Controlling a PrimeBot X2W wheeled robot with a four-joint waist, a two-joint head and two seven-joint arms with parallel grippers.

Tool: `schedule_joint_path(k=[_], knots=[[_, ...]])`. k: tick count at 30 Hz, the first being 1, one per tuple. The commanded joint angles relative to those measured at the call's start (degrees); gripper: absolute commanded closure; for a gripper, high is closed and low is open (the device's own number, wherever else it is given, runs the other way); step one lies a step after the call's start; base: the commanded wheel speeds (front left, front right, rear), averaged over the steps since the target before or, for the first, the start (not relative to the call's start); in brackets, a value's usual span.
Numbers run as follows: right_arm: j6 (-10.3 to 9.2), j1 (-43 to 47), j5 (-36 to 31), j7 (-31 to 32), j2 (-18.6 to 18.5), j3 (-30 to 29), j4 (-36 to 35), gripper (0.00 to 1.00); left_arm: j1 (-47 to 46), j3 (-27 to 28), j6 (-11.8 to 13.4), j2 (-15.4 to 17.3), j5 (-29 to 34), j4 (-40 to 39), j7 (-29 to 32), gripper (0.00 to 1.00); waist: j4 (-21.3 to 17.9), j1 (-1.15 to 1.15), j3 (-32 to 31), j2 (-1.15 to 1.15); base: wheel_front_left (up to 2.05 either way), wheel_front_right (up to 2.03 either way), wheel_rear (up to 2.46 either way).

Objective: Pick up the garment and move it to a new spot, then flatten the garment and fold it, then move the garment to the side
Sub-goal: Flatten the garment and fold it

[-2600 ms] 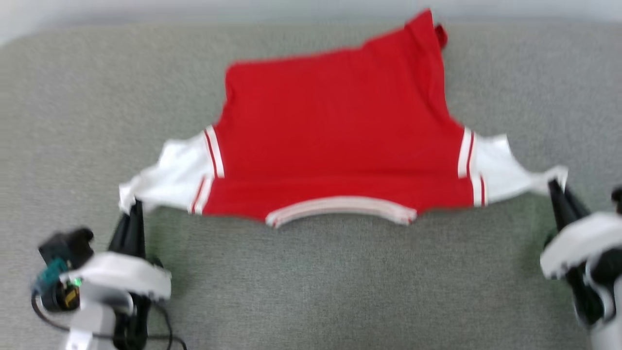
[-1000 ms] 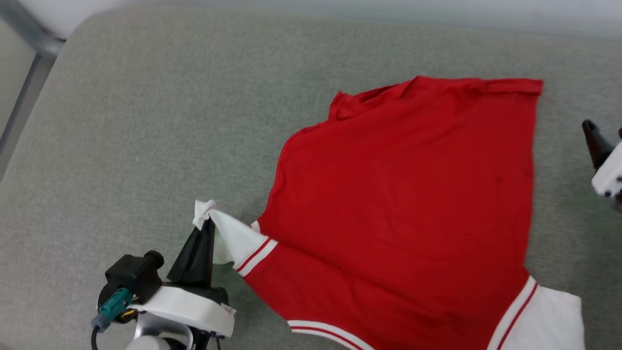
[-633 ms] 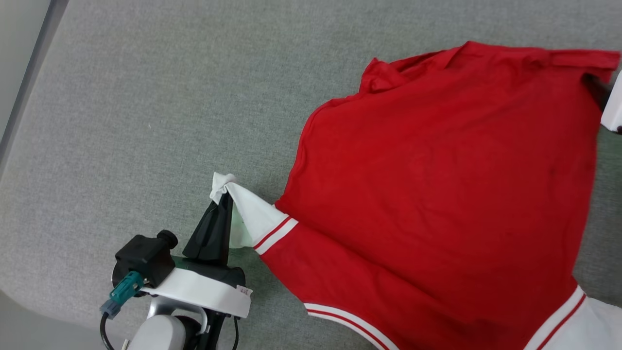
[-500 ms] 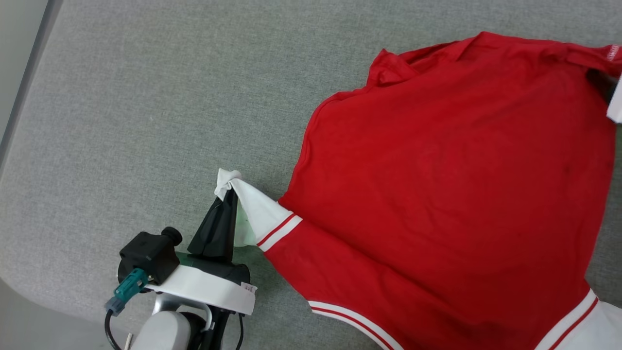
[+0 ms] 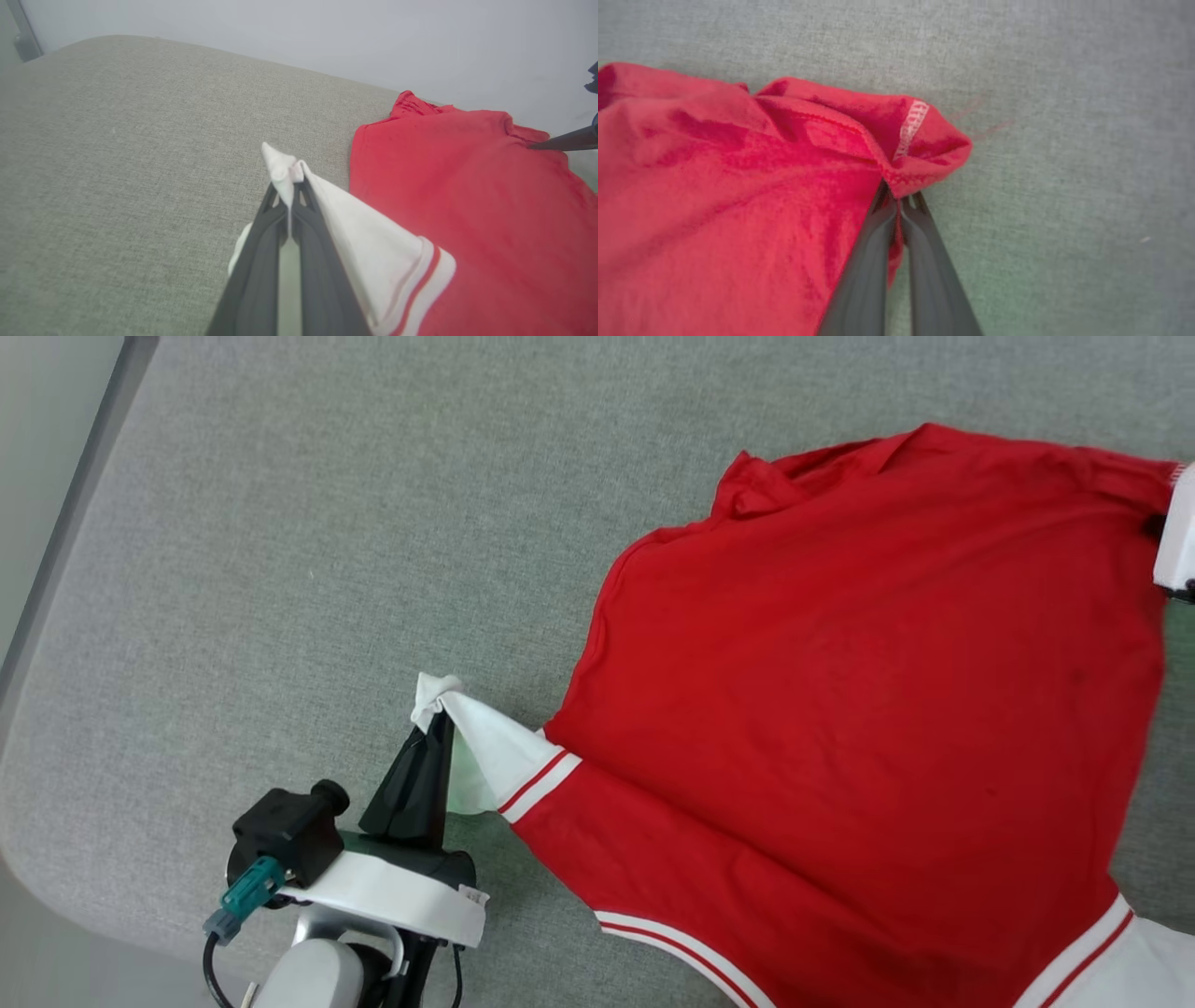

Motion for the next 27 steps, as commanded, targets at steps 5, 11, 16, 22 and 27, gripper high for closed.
schedule_joint_path(k=[5, 11, 16, 22, 27], knots=[[-0.04, 3.63, 1.7, -0.64, -2.45, 2.39, -4.64, 1.0, 2.1, 0.88, 1.27, 1.33, -0.21, 0.15, 0.75, 1.0, -2.6, 0.0, -4.87, 0.0, 0.0, 0.0, 0.0], [-0.03, 15.38, 5.86, 0.02, -4.87, 1.45, -15.02, 1.0, 5.77, 2.35, 3.0, 2.97, -1.01, -0.37, 2.74, 1.0, -6.87, 0.0, -10.46, 0.0, 0.0, 0.0, 0.0], [-0.04, 29.2, 7.77, 0.13, -3.27, -2.58, -23.66, 1.0, 8.68, 3.51, 4.27, 4.16, -1.67, 0.15, 4.07, 1.0, -9.97, 0.0, -14.8, 0.0, 0.0, 0.0, 0.0], [-0.03, 44.82, 8.9, 0.12, 1.35, -8.27, -32.57, 1.0, 11.26, 4.24, 4.99, 5.0, -2.56, 0.98, 5.6, 1.0, -12.24, 0.0, -18.48, 0.0, 0.0, 0.0, 0.0], [-0.03, 58.69, 8.89, -0.14, 7.84, -12.44, -39.25, 1.0, 13.27, 4.66, 5.49, 5.91, -3.22, 1.79, 6.74, 1.0, -14.14, 0.0, -20.95, 0.0, 0.0, 0.0, 0.0]])
